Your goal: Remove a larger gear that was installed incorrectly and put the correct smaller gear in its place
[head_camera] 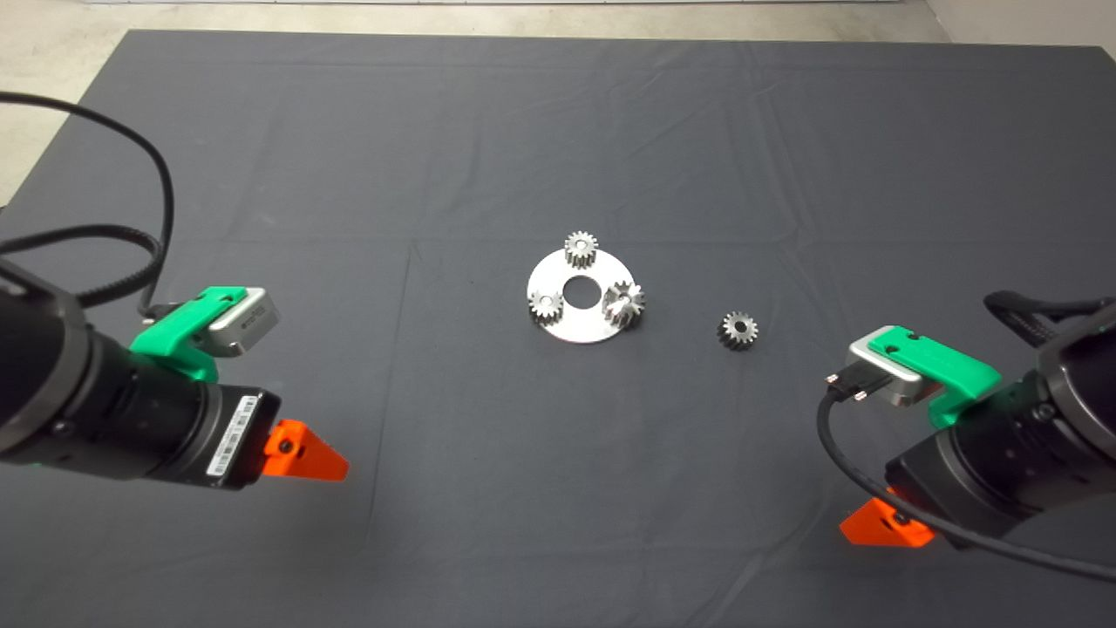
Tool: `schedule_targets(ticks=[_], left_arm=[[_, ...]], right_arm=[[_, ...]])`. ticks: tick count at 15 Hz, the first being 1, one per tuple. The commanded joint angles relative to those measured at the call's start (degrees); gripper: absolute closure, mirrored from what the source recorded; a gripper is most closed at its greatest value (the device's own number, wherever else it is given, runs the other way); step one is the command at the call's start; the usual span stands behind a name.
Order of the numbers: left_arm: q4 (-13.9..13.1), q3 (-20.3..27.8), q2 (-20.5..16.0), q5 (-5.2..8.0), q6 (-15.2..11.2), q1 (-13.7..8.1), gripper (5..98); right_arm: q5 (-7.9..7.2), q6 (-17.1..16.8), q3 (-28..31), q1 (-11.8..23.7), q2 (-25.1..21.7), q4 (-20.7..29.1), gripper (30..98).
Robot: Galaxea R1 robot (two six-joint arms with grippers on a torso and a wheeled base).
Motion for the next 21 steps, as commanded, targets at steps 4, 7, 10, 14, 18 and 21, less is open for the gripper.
schedule_targets(ticks=[4,7,10,14,18,21], left_arm=[[-0.6,0.6,-0.3,-0.07,0.2,-0.7,5.4],[-0.6,0.6,-0.1,-0.07,0.2,-0.7,5.4],[-0.6,0.6,-0.2,-0.07,0.2,-0.7,5.4],[-0.6,0.6,-0.1,-0.07,0.2,-0.7,5.4],[-0.6,0.6,0.0,-0.12,0.2,-0.7,5.4],[-0.6,0.6,0.1,-0.16,0.2,-0.7,5.4]], right_arm=[[-7.08,0.0,0.5,1.3,-0.2,-1.5,31.6],[-7.08,0.0,0.5,1.3,-0.1,-1.5,31.6],[-7.08,0.0,0.5,1.3,-0.1,-1.4,31.6],[-7.08,-0.1,0.5,1.3,0.2,-1.5,31.6],[-7.08,-3.2,0.0,1.1,0.2,-1.5,31.6],[-7.08,-6.1,-2.3,-0.2,0.3,-1.6,31.6]])
